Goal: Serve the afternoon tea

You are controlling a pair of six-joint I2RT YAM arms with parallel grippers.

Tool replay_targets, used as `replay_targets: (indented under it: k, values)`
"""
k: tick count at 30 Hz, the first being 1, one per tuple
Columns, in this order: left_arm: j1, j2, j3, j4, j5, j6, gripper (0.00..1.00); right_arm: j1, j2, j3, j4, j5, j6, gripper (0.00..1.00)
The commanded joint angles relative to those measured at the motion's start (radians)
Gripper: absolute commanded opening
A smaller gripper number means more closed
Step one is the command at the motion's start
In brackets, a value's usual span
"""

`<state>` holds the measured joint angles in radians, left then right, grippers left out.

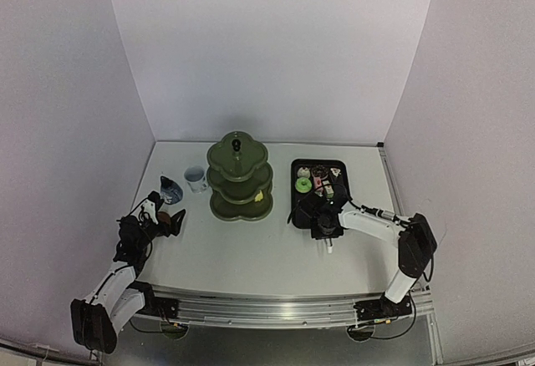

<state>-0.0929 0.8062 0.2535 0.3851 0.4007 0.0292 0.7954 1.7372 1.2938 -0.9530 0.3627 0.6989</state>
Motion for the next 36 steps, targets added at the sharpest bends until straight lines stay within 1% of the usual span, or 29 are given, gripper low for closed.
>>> replay_targets:
  k: [1,4,6,12,16,19,22,25,30,33,36]
  values:
    - [-0.004,-0.002,0.012,0.004,0.017,0.015,1.0,-0.033,0.025,0.013,0.068,-0.016,-0.061,0.32]
    - [-0.005,-0.001,0.012,0.005,0.017,0.015,1.0,-0.055,0.043,0.019,0.099,-0.035,-0.097,0.32]
    - [-0.005,0.001,0.013,0.004,0.019,0.016,1.0,-0.062,0.057,0.026,0.112,-0.051,-0.119,0.3]
    - [-0.005,0.009,0.028,-0.003,0.049,0.015,1.0,-0.065,0.067,0.038,0.117,-0.084,-0.15,0.08]
    - [-0.005,0.02,0.041,-0.01,0.064,0.001,1.0,-0.063,0.018,0.018,0.113,-0.079,-0.152,0.0]
    - [-0.004,0.028,0.051,-0.02,0.06,-0.013,1.0,-0.04,-0.028,0.036,0.08,-0.043,-0.162,0.0]
    - [-0.005,0.036,0.055,-0.027,0.055,-0.02,1.0,0.019,-0.064,0.082,0.021,0.025,-0.176,0.0]
    - [-0.005,0.042,0.058,-0.032,0.051,-0.018,1.0,0.086,-0.083,0.117,-0.039,0.064,-0.154,0.0]
    - [-0.005,0.049,0.061,-0.037,0.049,-0.012,1.0,0.194,-0.062,0.158,-0.099,0.08,-0.086,0.0]
    - [-0.005,0.051,0.061,-0.04,0.05,-0.014,1.0,0.214,-0.049,0.172,-0.113,0.077,-0.038,0.0]
    - [-0.005,0.048,0.06,-0.044,0.052,-0.015,1.0,0.254,-0.032,0.213,-0.103,0.066,-0.036,0.0]
